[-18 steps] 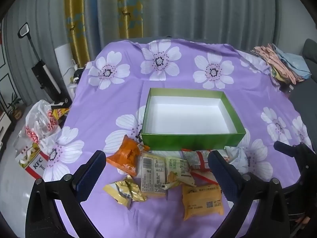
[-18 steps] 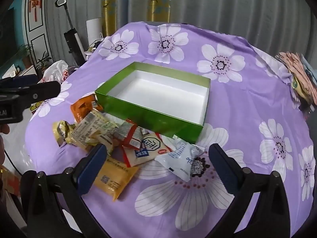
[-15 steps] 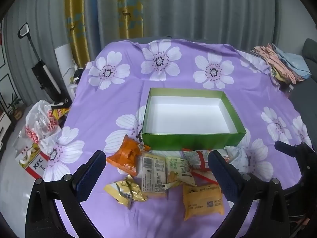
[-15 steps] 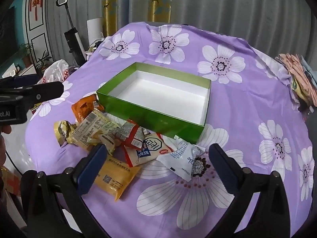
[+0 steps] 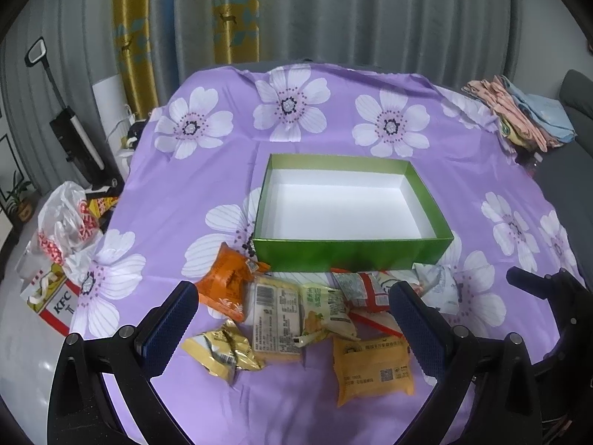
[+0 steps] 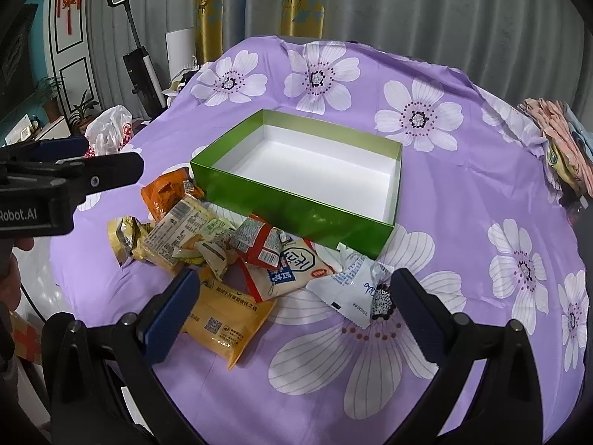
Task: Organize snacks
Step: 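Move the left gripper toward the yellow bread bag in the pile, then close the left gripper on the yellow bread bag and lift it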
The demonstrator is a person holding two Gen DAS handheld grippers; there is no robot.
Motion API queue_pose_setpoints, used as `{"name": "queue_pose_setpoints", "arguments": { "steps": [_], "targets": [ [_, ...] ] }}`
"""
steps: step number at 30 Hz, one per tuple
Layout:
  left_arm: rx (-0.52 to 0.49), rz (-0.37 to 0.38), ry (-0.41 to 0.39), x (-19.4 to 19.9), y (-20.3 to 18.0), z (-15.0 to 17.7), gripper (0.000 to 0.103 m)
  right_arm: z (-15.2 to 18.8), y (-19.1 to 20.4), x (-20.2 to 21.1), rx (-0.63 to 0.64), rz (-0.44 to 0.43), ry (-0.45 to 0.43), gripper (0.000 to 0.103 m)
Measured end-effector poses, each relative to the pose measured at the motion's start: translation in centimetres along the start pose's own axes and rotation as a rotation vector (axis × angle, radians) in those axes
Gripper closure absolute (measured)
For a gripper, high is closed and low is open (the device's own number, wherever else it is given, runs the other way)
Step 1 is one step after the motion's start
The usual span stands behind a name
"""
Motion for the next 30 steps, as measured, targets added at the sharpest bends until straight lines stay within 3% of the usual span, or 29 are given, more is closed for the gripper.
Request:
{"name": "queue_pose_setpoints", "arguments": {
  "steps": [3, 7, 10, 12, 14, 18, 23, 25, 26, 30],
  "targets": [
    [0.011, 0.042, 0.03, -0.5, -0.2, 0.7, 0.001, 0.6, 0.2, -0.4, -0.003, -0.012, 0.015, 0.0],
    [0.064, 0.197, 0.131, -2.0, -1.3, 3.0, 0.001, 2.5, 0.8, -1.5, -0.004, -0.054, 0.06, 0.0],
    [0.112, 0.323, 0.117, -3.4, -2.9, 4.3, 0.001, 4.5, 1.3, -2.6, 0.002, -0.074, 0.107, 0.001],
    [0.119, 0.368, 0.165, -3.9, -3.6, 5.9, 0.001, 5.9, 1.7, -3.3, -0.004, -0.099, 0.133, 0.003],
    [0.11, 0.399, 0.178, -4.7, -4.1, 7.3, 0.001, 7.5, 2.4, -4.3, -0.017, -0.133, 0.177, 0.011],
    [0.13, 0.437, 0.286, -6.0, -4.2, 10.1, 0.001, 9.5, 3.5, -5.9, -0.023, -0.175, 0.225, 0.025],
    [0.136, 0.467, 0.305, -7.1, -4.9, 10.5, 0.023, 9.6, 5.3, -6.7, -0.024, -0.248, 0.212, 0.032],
    [0.146, 0.472, 0.327, -7.6, -5.0, 10.8, 0.039, 9.5, 6.2, -7.1, -0.003, -0.261, 0.206, 0.04],
    [0.153, 0.479, 0.333, -7.8, -5.0, 10.9, 0.041, 9.3, 6.3, -7.1, 0.0, -0.271, 0.205, 0.048],
    [0.171, 0.499, 0.332, -7.9, -5.1, 11.0, 0.049, 8.9, 6.6, -7.0, 0.007, -0.29, 0.2, 0.058]
  ]
}}
Point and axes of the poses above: each gripper's, at about its wrist camera, not at the fingertips, and x roughly against the way its jaws point, y to its left, z to its underside, the point moved 10 cm from there along -x, roughly the way its jaws point, and after that the axes turned 1 degree about -y, right-handed, at the moved point
